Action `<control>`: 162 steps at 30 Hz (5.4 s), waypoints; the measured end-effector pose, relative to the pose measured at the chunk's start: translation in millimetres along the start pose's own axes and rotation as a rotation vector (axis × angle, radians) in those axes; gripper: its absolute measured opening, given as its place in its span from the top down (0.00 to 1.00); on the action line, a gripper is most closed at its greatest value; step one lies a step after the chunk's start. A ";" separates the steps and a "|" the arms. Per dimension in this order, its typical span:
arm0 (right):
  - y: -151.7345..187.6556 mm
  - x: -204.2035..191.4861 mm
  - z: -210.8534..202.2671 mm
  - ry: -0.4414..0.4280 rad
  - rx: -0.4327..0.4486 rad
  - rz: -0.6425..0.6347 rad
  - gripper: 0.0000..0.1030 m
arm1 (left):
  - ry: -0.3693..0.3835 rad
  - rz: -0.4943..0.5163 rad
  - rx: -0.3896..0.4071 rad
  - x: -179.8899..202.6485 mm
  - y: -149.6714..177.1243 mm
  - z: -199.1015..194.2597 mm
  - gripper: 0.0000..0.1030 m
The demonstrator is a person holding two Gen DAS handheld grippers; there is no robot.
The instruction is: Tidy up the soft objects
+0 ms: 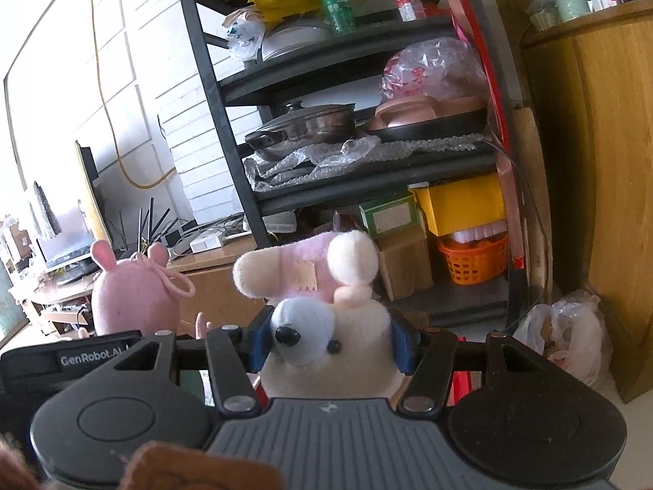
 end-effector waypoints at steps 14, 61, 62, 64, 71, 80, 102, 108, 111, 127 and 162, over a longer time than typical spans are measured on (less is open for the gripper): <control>1.0 9.9 28.3 0.035 -0.011 -0.018 0.72 | -0.031 0.030 -0.010 5.5 -4.7 27.5 0.41; 21.2 42.8 79.0 0.117 -0.113 -0.031 0.57 | -0.156 0.111 -0.084 -8.8 11.3 61.3 0.16; 20.3 40.9 75.1 0.117 -0.112 -0.032 0.57 | -0.156 0.116 -0.082 -8.9 12.3 57.7 0.15; 19.1 37.9 67.8 0.118 -0.111 -0.038 0.56 | -0.156 0.128 -0.086 -8.5 15.5 51.3 0.14; 25.2 35.7 43.0 0.132 -0.106 -0.035 0.49 | -0.162 0.173 -0.113 -14.3 32.6 38.4 0.13; 52.4 29.6 29.8 0.117 -0.172 -0.033 0.49 | -0.151 0.167 -0.268 -36.3 83.3 26.6 0.13; 99.3 1.1 12.4 0.040 -0.300 -0.136 0.49 | -0.085 -0.083 -0.540 -55.1 162.9 30.2 0.14; 109.5 2.0 16.8 0.035 -0.358 -0.168 0.49 | -0.075 -0.132 -0.570 -57.1 168.9 39.0 0.14; 108.9 6.7 16.4 0.041 -0.360 -0.150 0.49 | -0.044 -0.222 -0.585 -59.7 167.6 45.5 0.14; 119.6 11.4 26.6 0.050 -0.417 -0.196 0.50 | 0.018 -0.480 -0.592 -77.8 167.8 58.2 0.48; 157.8 18.3 96.1 0.074 -0.618 -0.006 0.30 | 0.161 -0.409 -0.557 -85.4 141.8 18.8 0.55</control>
Point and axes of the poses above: each gripper's, at about its wrist camera, not at the fingertips, and z roughly the way its jaws point, x to its right, y to its underside, the point moved 9 cm from there along z, roughly the way its jaws point, and after that the axes turned 6 degrees about -y, right-handed, at the moved point
